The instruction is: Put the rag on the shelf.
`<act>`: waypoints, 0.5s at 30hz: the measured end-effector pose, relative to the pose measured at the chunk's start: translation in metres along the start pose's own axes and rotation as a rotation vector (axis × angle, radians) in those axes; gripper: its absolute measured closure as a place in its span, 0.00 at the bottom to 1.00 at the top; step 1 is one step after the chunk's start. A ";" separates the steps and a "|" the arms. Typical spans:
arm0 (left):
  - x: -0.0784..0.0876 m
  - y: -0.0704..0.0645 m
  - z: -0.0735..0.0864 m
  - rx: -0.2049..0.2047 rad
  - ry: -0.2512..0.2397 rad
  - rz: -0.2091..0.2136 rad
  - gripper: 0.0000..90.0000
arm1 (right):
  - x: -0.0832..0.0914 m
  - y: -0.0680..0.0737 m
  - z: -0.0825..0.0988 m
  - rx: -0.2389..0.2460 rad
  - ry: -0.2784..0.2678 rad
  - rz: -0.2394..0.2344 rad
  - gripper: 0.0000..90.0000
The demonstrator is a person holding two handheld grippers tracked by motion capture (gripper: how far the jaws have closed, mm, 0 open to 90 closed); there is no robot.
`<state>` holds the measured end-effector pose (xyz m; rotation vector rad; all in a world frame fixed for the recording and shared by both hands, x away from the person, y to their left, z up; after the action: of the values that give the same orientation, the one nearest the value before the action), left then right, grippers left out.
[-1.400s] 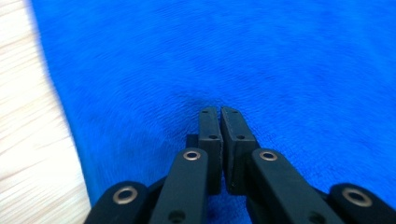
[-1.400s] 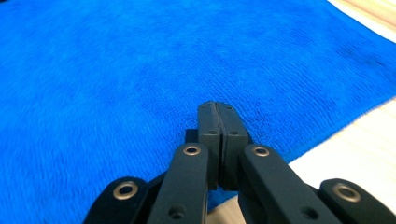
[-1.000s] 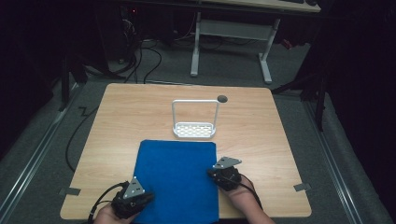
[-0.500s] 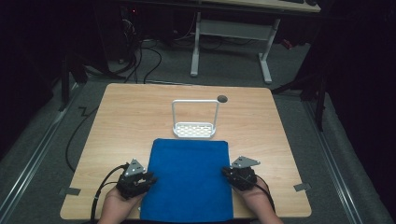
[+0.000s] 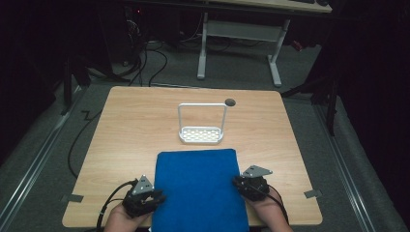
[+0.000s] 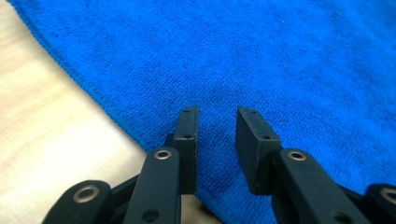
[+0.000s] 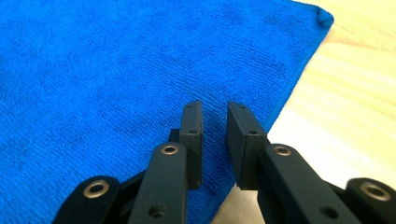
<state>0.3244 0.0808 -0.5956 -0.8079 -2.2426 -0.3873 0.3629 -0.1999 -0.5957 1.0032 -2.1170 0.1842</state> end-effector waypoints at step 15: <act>-0.017 0.066 -0.031 0.194 -0.087 -0.123 0.60 | 0.023 -0.012 0.004 -0.048 -0.137 0.000 0.76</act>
<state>0.3931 0.1081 -0.5836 -0.5976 -2.3748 -0.1909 0.3601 -0.2236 -0.5842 1.0128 -2.2341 0.0665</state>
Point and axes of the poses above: each handheld gripper's, and its own axes: x roughly backward along the jaws, z roughly out of its underside, y roughly to its left, the point moved 10 cm from there along -x, roughly forward along the jaws, and after that the axes turned 15 degrees about -z, right-handed, at the moved point
